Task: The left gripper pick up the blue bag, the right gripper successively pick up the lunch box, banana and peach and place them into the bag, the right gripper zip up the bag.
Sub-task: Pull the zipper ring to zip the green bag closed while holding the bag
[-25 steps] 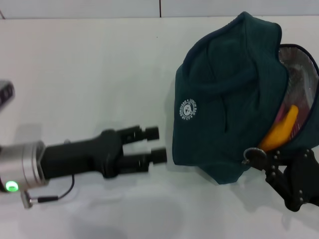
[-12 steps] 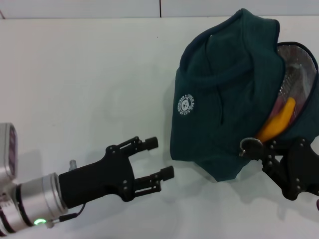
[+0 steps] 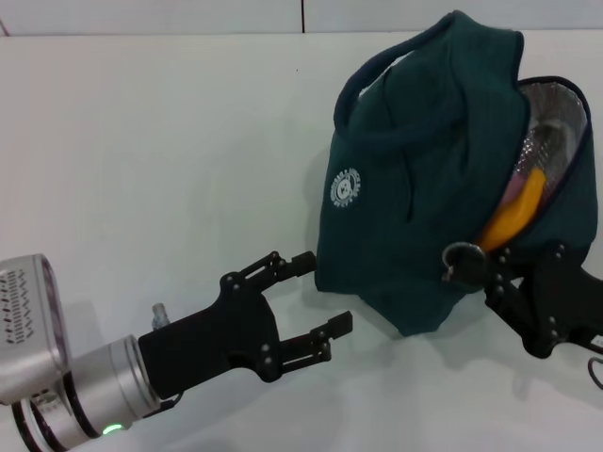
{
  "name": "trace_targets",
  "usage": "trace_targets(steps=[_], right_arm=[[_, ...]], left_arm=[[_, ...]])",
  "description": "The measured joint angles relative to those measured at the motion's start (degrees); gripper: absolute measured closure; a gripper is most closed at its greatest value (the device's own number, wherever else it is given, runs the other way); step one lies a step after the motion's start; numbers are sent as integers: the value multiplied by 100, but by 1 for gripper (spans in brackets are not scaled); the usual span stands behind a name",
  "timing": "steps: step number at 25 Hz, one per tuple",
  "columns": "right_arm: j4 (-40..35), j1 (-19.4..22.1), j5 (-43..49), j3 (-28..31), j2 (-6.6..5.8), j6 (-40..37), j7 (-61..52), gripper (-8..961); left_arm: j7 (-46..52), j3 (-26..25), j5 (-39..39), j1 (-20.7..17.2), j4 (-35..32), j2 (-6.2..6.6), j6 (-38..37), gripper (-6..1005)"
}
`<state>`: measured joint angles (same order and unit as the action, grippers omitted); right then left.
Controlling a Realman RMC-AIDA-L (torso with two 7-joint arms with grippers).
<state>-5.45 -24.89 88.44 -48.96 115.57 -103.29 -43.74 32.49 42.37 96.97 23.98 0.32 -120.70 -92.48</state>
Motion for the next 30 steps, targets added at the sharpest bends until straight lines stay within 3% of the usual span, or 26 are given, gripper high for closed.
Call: trace_targets(steps=[12,30], right_arm=[[0,-250,-11,-31,13,95,-160,922],[0,-303,-11,-44,18,100,-240,918]], left_arm=[[-1128,-1,-818,173,683,-5,126,179],[-1739,-10,-843,293,829,-5,428,200]])
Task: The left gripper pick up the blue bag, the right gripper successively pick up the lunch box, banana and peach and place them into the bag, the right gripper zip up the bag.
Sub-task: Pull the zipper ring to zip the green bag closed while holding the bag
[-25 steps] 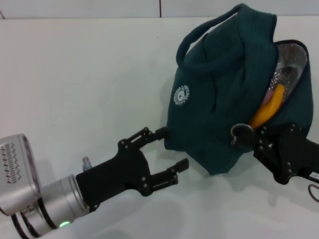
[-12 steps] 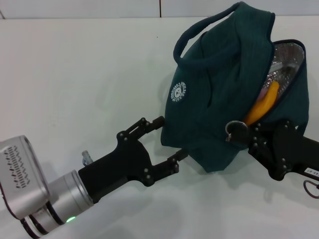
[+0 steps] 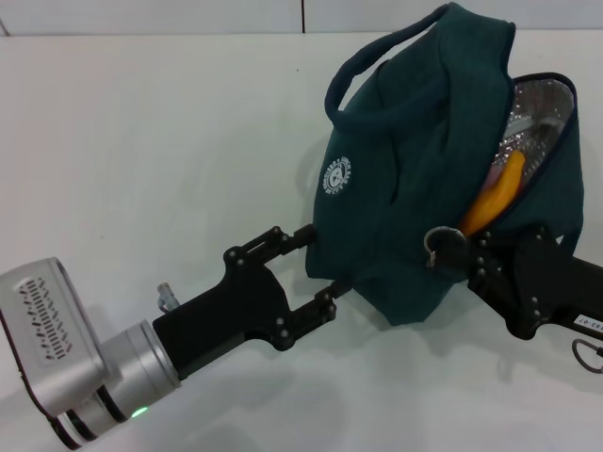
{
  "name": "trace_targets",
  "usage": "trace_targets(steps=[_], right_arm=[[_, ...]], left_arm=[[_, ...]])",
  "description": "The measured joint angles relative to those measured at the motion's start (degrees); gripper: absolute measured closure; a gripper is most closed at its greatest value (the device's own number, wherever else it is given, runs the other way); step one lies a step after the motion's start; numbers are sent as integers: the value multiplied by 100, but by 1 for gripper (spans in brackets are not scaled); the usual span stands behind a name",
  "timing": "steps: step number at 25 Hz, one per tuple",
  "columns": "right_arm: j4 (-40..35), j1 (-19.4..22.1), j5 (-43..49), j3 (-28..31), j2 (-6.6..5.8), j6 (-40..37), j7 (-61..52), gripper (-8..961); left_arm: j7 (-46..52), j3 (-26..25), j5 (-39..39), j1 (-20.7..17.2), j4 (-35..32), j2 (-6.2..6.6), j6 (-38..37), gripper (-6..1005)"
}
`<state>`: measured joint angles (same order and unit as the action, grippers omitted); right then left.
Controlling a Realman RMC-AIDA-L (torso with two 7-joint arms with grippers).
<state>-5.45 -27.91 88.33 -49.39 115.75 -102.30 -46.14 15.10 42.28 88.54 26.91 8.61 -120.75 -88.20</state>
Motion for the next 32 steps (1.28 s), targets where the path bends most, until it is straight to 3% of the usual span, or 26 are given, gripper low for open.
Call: trace_targets(steps=[2,5,10,21,32], right_arm=[[0,-1,0,-3,0,0,0,917],[0,-3,1,-8,0,-3,-30,917],[0,-10,2,-9,0,-4,-66,915],[-49,-26,-12,47,0,-41,-184,913],[-435,-32,-322,44,-4,-129,-696,910]], left_arm=[[-7,-1,14,13,1,0,-8,209],[-5,10,22,52,1,0,-7,424],[-24,6,25,81,33,0,6,658],[31,32,33,141,48,0,99,826],[170,43,77,147,62,1,254,911]])
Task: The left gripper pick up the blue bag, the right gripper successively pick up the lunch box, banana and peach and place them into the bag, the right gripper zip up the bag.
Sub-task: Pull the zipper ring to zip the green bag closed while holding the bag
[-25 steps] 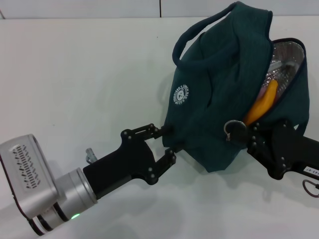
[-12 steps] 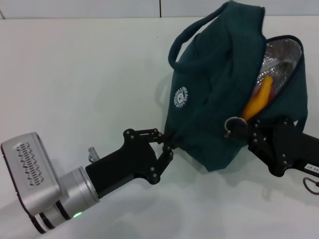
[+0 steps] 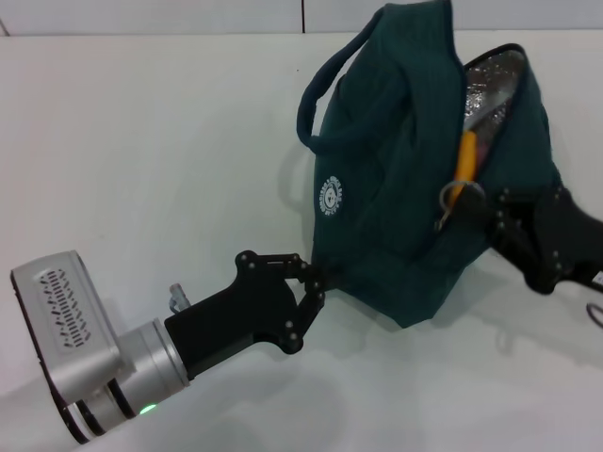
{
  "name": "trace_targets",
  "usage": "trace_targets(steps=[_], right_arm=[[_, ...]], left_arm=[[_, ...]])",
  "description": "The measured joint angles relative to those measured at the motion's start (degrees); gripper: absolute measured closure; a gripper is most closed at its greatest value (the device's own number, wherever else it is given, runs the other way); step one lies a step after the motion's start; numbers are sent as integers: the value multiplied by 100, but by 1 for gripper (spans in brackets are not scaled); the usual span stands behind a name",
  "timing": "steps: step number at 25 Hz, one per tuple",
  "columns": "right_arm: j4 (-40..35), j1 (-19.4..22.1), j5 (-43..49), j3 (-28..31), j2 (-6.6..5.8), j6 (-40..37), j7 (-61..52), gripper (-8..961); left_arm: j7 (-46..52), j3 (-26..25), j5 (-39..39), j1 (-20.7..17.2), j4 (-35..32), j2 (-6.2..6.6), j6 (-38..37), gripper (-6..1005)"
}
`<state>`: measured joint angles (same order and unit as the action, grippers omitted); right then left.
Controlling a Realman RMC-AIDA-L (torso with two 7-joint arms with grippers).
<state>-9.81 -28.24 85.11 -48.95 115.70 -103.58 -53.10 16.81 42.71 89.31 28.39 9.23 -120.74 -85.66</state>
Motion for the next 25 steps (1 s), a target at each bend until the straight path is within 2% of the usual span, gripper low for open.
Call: trace_targets(steps=[5,17,25], right_arm=[[-318,-56,-181,-13,0,-35,-443,908],[-939,-320,-705,-4,-40,-50,-1375,906],[-1180,-497,-795,-40,-67,609,-2059,904]], left_arm=[[89,1,9,-12,0,6,48,938],[433,57,28,-46,-4,33,99,930],[554,167,33,-58,0,40,27,925]])
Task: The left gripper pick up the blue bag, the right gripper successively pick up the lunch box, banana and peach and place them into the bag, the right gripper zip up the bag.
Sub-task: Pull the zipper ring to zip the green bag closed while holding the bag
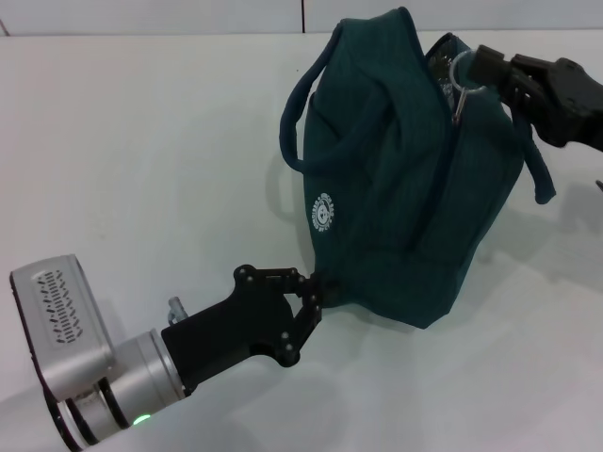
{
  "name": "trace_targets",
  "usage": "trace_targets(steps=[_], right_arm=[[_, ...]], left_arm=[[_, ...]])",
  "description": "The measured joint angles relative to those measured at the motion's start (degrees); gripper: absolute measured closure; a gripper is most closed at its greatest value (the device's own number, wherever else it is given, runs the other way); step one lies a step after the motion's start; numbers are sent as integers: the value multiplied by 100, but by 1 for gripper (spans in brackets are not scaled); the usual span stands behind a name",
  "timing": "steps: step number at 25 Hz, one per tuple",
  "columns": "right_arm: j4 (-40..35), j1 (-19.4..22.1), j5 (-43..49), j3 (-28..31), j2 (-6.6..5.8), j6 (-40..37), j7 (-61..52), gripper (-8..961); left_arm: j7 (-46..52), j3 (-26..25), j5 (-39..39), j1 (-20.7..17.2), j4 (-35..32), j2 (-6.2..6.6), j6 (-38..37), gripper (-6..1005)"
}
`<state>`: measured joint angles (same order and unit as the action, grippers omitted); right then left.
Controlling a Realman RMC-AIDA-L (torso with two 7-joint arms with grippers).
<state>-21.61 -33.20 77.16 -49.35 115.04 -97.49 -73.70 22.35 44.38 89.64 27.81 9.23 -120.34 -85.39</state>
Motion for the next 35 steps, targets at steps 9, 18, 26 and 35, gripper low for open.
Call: trace_targets(steps=[9,18,26,35], right_arm=[[-76,-102,23,-40,12,232,-76,901],[-124,-367,9,-283,28,88,-166,899],[-78,-819,37,-590,45,151,-288,897],[-72,-934,48,-745,38,299,-410,895]], left_arm=[[171,262,6,-67,-52,15,-169,919],[236,246,-36,-169,-87,10,-403,913],[275,228,-436,-274,-31,-10,-404,908],[263,229,-702,-483,-97,25,-1021,693]])
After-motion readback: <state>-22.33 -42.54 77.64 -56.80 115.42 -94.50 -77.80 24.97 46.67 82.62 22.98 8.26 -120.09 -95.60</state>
